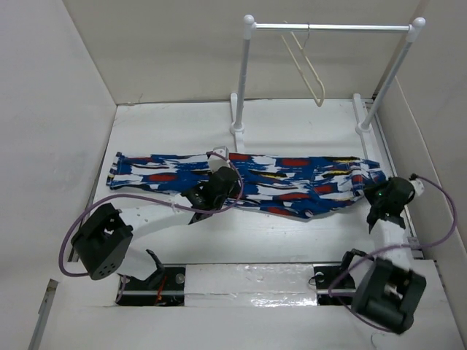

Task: Place the trousers on the hanger
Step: Fold the trousers at the center of the board.

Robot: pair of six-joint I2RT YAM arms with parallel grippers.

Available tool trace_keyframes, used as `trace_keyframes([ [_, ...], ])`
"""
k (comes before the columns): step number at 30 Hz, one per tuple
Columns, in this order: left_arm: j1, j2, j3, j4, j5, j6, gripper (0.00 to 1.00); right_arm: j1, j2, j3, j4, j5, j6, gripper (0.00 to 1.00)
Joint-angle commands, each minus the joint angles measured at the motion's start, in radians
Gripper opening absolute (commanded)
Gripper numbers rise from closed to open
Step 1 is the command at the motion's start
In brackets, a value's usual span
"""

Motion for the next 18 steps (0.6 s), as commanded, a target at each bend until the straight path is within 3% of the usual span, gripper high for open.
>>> trace_keyframes([
  [1,0.007,0.011,-0.025,0.071,-0.070,-0.003,0.00,0.320,-0.249,0.047,-0.073,0.012,-0.107,0.00],
  [4,0.007,0.011,-0.042,0.082,-0.086,-0.003,0.00,0.560,-0.413,0.080,-0.134,0.142,-0.119,0.00],
  [9,0.017,0.027,-0.136,0.148,-0.053,-0.032,0.00,1.041,-0.395,0.309,-0.332,0.403,-0.162,0.00],
  [13,0.017,0.091,-0.170,0.204,-0.025,-0.069,0.00,1.299,-0.323,0.475,-0.367,0.596,-0.191,0.00],
  [18,0.028,0.186,-0.170,0.261,0.013,-0.078,0.00,1.505,-0.237,0.657,-0.403,0.728,-0.243,0.00],
])
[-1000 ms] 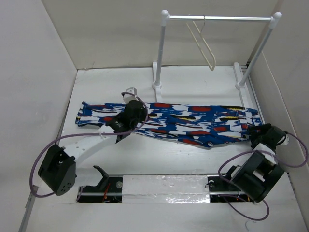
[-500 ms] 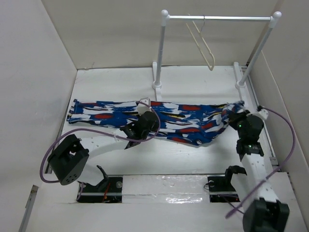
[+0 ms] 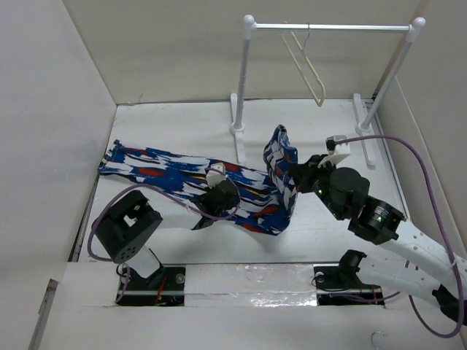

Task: Place the trousers on the hanger
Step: Fold the trousers at the center of the board.

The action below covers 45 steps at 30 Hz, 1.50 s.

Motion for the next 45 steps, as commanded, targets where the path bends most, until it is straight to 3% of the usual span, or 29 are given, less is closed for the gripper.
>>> trace_keyframes([
  [1,0.007,0.027,-0.005,0.103,0.032,-0.026,0.00,0.089,0.009,0.165,0.037,0.188,-0.059,0.00],
  [11,-0.156,0.151,0.007,0.168,0.089,-0.117,0.00,0.115,0.122,0.469,0.065,0.185,-0.214,0.00],
  [15,-0.284,0.226,0.128,0.200,0.147,-0.145,0.00,0.115,0.216,0.639,0.005,0.150,-0.248,0.00],
  [18,-0.348,0.288,0.253,0.144,0.146,-0.146,0.00,0.115,0.251,0.653,0.025,0.119,-0.259,0.00],
  [21,-0.357,0.244,0.231,0.154,0.153,-0.155,0.00,0.115,0.287,0.656,0.022,0.108,-0.257,0.00],
  [23,-0.311,0.149,0.182,0.191,0.173,-0.143,0.03,0.115,0.295,0.638,0.040,0.099,-0.257,0.00],
  [24,-0.291,0.110,0.138,0.191,0.181,-0.134,0.20,0.106,0.298,0.632,0.045,0.093,-0.256,0.00],
  [28,-0.133,-0.183,0.038,0.092,0.187,-0.065,0.49,0.057,0.339,0.626,0.072,0.010,-0.243,0.00],
  [35,0.129,-0.716,0.013,-0.173,0.214,0.018,0.54,0.023,0.488,0.705,0.100,-0.056,-0.233,0.00],
  [40,0.347,-0.890,0.113,-0.331,0.294,0.084,0.55,0.061,0.708,0.851,0.129,-0.055,-0.220,0.00],
  [45,0.416,-1.008,0.228,-0.478,0.247,0.116,0.57,0.158,0.977,1.029,0.175,-0.073,-0.199,0.00],
])
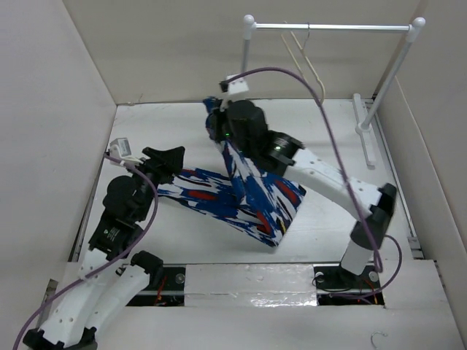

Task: Place the trousers on the hanger
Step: Fold the trousers at the center of the board.

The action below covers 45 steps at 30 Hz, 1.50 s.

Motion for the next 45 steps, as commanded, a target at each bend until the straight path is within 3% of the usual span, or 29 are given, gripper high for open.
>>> trace_keyframes([
  [1,0.016,-0.053,0.091,-0.143,-0.015,0.050,0.57,0.080,0.189,0.147,0.166,-0.061,0.029,0.00],
  [2,0.016,-0.076,0.106,-0.154,-0.043,0.043,0.57,0.092,0.247,0.219,0.187,-0.089,0.036,0.05],
  [4,0.016,-0.096,0.143,-0.175,-0.075,0.036,0.58,0.115,0.370,0.318,0.165,-0.159,0.061,0.32],
  [5,0.016,-0.114,0.152,-0.193,-0.104,0.033,0.64,0.115,0.480,0.382,0.075,-0.160,0.076,0.69],
  [6,0.016,-0.122,0.167,-0.203,-0.112,0.035,0.73,0.115,0.521,0.490,0.030,-0.175,0.079,0.82],
  [8,0.016,-0.134,0.184,-0.238,-0.114,0.044,0.75,0.115,0.500,0.481,0.020,-0.181,0.084,0.98],
  [9,0.016,-0.136,0.187,-0.247,-0.111,0.044,0.76,0.115,0.451,0.327,0.066,-0.178,0.069,0.98],
  [11,0.016,-0.144,0.169,-0.240,-0.112,0.041,0.76,0.106,0.324,0.117,0.232,-0.202,0.079,0.97],
  [12,0.016,-0.145,0.126,-0.223,-0.111,0.036,0.76,0.106,0.180,-0.103,0.283,-0.209,0.096,0.95],
  [13,0.016,-0.142,0.103,-0.206,-0.109,0.024,0.76,0.106,0.109,-0.206,0.342,-0.210,0.105,0.93],
  [15,0.016,-0.110,0.033,-0.140,-0.071,0.013,0.76,0.106,-0.088,-0.399,0.425,-0.175,0.136,0.73],
  [16,0.016,-0.090,0.010,-0.114,-0.054,0.010,0.76,0.106,-0.149,-0.574,0.437,-0.160,0.153,0.57],
  [17,0.016,-0.031,-0.015,-0.056,-0.023,0.007,0.76,0.106,-0.206,-0.661,0.456,-0.120,0.170,0.15],
  [18,0.016,0.006,-0.061,-0.022,-0.012,0.007,0.76,0.106,-0.259,-0.744,0.460,-0.105,0.211,0.01],
  [22,0.016,0.252,-0.119,0.177,0.024,-0.023,0.76,0.118,-0.546,-1.086,0.413,-0.040,0.277,0.02],
  [23,0.016,0.366,-0.121,0.211,0.043,-0.029,0.76,0.118,-0.588,-1.189,0.370,-0.031,0.303,0.23],
  [26,0.059,0.602,-0.087,0.309,0.140,-0.042,0.76,0.130,-0.724,-1.305,0.272,0.024,0.415,0.65],
  [31,0.223,0.855,-0.040,0.363,0.245,-0.092,0.77,0.140,-0.844,-1.421,0.111,0.083,0.562,0.73],
  [34,0.275,0.886,-0.112,0.421,0.265,-0.131,0.77,0.126,-0.855,-1.481,0.130,0.110,0.589,0.73],
  [37,0.335,0.847,-0.216,0.461,0.232,-0.173,0.77,0.022,-0.799,-1.518,0.250,0.051,0.531,0.72],
  [40,0.402,0.777,-0.319,0.472,0.261,-0.192,0.77,-0.132,-0.682,-1.512,0.400,-0.066,0.425,0.60],
  [41,0.424,0.718,-0.345,0.477,0.255,-0.206,0.77,-0.162,-0.648,-1.513,0.511,-0.098,0.388,0.50],
  [44,0.424,0.589,-0.420,0.434,0.209,-0.215,0.77,-0.313,-0.521,-1.459,0.545,-0.204,0.262,0.11],
  [45,0.424,0.556,-0.450,0.416,0.199,-0.221,0.78,-0.342,-0.496,-1.416,0.568,-0.219,0.227,0.05],
])
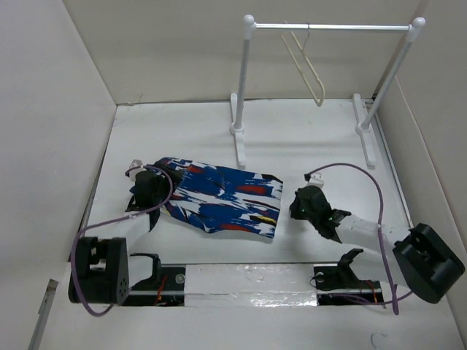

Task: Place the trousers on the hanger
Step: Fold the trousers at the center of the board.

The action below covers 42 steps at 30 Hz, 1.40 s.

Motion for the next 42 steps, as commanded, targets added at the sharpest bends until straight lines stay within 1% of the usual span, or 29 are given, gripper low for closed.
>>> trace_keyframes([
  [1,0.009,-0.120,-0.076,-0.072,-0.089,-0.018,0.78,-0.122,0.074,0.102,0.164,-0.107,-0.192,0.04],
  [2,0.009,-0.191,-0.091,-0.093,-0.103,-0.021,0.78,-0.144,0.105,0.126,0.153,-0.123,-0.212,0.03],
  [4,0.009,-0.257,-0.137,-0.098,-0.097,-0.015,0.78,-0.201,0.120,0.192,0.124,-0.139,-0.252,0.04],
  [5,0.009,-0.315,-0.140,-0.124,-0.093,-0.005,0.78,-0.210,0.108,0.218,0.087,-0.177,-0.269,0.07],
  [7,0.009,-0.367,-0.123,-0.168,-0.088,0.039,0.78,-0.210,0.065,0.228,0.057,-0.199,-0.284,0.15],
  [8,0.009,-0.421,-0.114,-0.208,-0.093,0.050,0.78,-0.186,0.038,0.231,0.046,-0.232,-0.289,0.24],
  [9,-0.003,-0.450,-0.107,-0.219,-0.094,0.062,0.76,-0.167,-0.020,0.231,0.035,-0.263,-0.298,0.25],
  [10,-0.018,-0.478,-0.091,-0.221,-0.096,0.080,0.75,-0.146,-0.043,0.231,0.041,-0.293,-0.310,0.25],
  [11,-0.056,-0.518,-0.081,-0.216,-0.093,0.087,0.72,-0.097,-0.060,0.228,0.053,-0.345,-0.307,0.22],
  [12,-0.076,-0.526,-0.071,-0.202,-0.082,0.094,0.66,-0.078,-0.065,0.225,0.088,-0.364,-0.303,0.20],
  [13,-0.096,-0.526,-0.048,-0.188,-0.067,0.102,0.63,-0.068,-0.048,0.228,0.101,-0.389,-0.293,0.18],
  [14,-0.137,-0.498,-0.030,-0.169,-0.020,0.122,0.60,-0.067,-0.029,0.235,0.130,-0.448,-0.292,0.14],
  [16,-0.193,-0.435,0.037,-0.164,-0.007,0.153,0.55,-0.058,0.058,0.243,0.167,-0.498,-0.277,0.10],
  [17,-0.269,-0.361,0.065,-0.187,-0.042,0.183,0.51,-0.058,0.092,0.254,0.193,-0.515,-0.276,0.08],
  [19,-0.364,-0.300,0.116,-0.193,-0.117,0.200,0.43,-0.089,0.154,0.263,0.211,-0.513,-0.275,0.05],
  [20,-0.412,-0.259,0.127,-0.193,-0.181,0.205,0.39,-0.107,0.200,0.260,0.236,-0.495,-0.275,0.00],
  [21,-0.500,-0.244,0.134,-0.182,-0.203,0.208,0.33,-0.126,0.218,0.255,0.239,-0.480,-0.275,0.00],
  [22,-0.541,-0.233,0.139,-0.165,-0.217,0.209,0.30,-0.165,0.235,0.251,0.247,-0.464,-0.278,0.00],
  [24,-0.610,-0.199,0.139,-0.093,-0.234,0.219,0.25,-0.210,0.297,0.258,0.260,-0.433,-0.284,0.00],
  [25,-0.671,-0.188,0.137,-0.067,-0.237,0.235,0.25,-0.250,0.321,0.267,0.265,-0.439,-0.301,0.00],
  [27,-0.717,-0.144,0.143,-0.017,-0.248,0.251,0.25,-0.284,0.393,0.297,0.238,-0.495,-0.316,0.00],
  [29,-0.768,-0.096,0.165,-0.006,-0.251,0.266,0.25,-0.293,0.407,0.321,0.222,-0.480,-0.327,0.00],
  [33,-0.866,-0.024,0.173,0.049,-0.269,0.285,0.25,-0.273,0.314,0.320,0.175,-0.452,-0.319,0.00],
  [35,-0.895,0.008,0.189,0.048,-0.315,0.292,0.25,-0.241,0.199,0.353,0.130,-0.434,-0.336,0.00],
  [36,-0.896,0.013,0.197,0.051,-0.321,0.303,0.25,-0.201,0.158,0.379,0.047,-0.424,-0.353,0.00],
  [38,-0.896,0.008,0.234,0.051,-0.333,0.335,0.24,-0.160,0.038,0.439,-0.047,-0.403,-0.400,0.00],
  [40,-0.896,0.002,0.301,0.036,-0.375,0.407,0.20,-0.137,-0.030,0.530,-0.153,-0.436,-0.436,0.00],
  [41,-0.896,-0.001,0.321,0.030,-0.384,0.433,0.18,-0.137,-0.089,0.557,-0.170,-0.452,-0.445,0.00],
  [42,-0.896,0.000,0.334,0.036,-0.404,0.465,0.07,-0.137,-0.116,0.615,-0.198,-0.441,-0.456,0.00],
])
